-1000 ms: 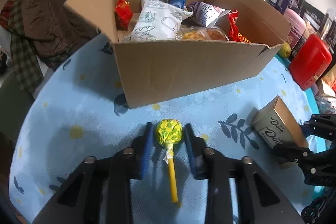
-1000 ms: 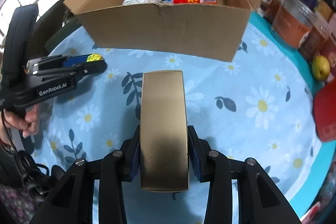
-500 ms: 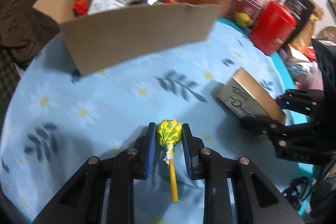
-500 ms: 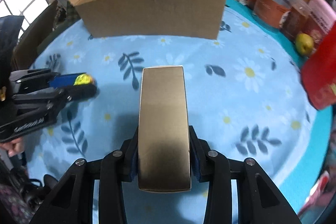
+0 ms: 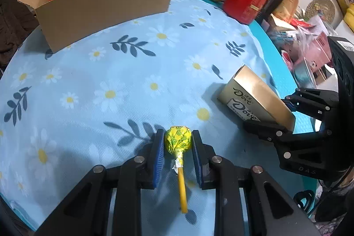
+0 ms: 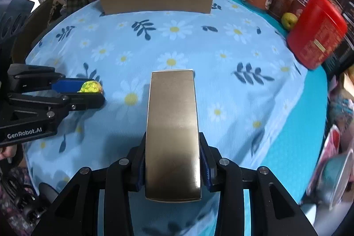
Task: Organize snacks
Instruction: 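Lift the Dove box and lollipop with both tools and carry them over the box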
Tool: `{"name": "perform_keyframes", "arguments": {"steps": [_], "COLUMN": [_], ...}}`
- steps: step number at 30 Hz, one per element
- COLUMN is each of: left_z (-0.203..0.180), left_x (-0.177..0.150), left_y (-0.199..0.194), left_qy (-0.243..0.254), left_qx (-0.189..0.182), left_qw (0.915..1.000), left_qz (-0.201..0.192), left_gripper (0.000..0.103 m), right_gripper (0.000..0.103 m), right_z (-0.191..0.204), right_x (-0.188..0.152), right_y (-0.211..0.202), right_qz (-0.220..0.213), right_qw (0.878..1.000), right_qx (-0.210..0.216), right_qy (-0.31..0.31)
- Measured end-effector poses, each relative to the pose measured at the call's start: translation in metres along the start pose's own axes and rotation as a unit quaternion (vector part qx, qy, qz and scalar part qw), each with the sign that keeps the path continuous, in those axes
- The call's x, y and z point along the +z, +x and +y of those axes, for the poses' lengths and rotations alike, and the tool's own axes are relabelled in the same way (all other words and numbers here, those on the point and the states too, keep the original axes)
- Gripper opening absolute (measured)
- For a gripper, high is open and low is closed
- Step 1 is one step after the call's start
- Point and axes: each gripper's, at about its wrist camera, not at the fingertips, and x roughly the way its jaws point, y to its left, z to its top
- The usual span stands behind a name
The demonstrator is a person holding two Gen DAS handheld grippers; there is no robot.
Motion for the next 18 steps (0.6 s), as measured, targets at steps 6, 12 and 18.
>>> {"name": "perform_keyframes", "arguments": {"steps": [6, 12, 18], "left_z": [-0.002, -0.006, -0.013], "left_x": [-0.001, 0.000, -0.001], "left_y": [0.003, 0.005, 0.008], "left_qy": [0.006, 0.013, 0.032], "left_qx": [0.006, 0.017, 0.043], "left_qw": [1.0000, 0.9997, 0.9985], "left_qz": [-0.002, -0.008, -0.011], "left_gripper": [0.024, 0.024, 0.025], "right_gripper": [0.041, 0.058, 0.065], "right_z": [0.007, 0.008, 0.005], "right_x": [-0.008, -0.004, -0.001], "right_y": [0.000, 0.009, 0.013], "right_qz": [-0.002, -0.015, -0.023], "right_qw": [1.000, 1.000, 1.000], "right_qx": [0.004, -0.023, -0.021], "right_qy": [0.004, -0.004, 0.002]}}
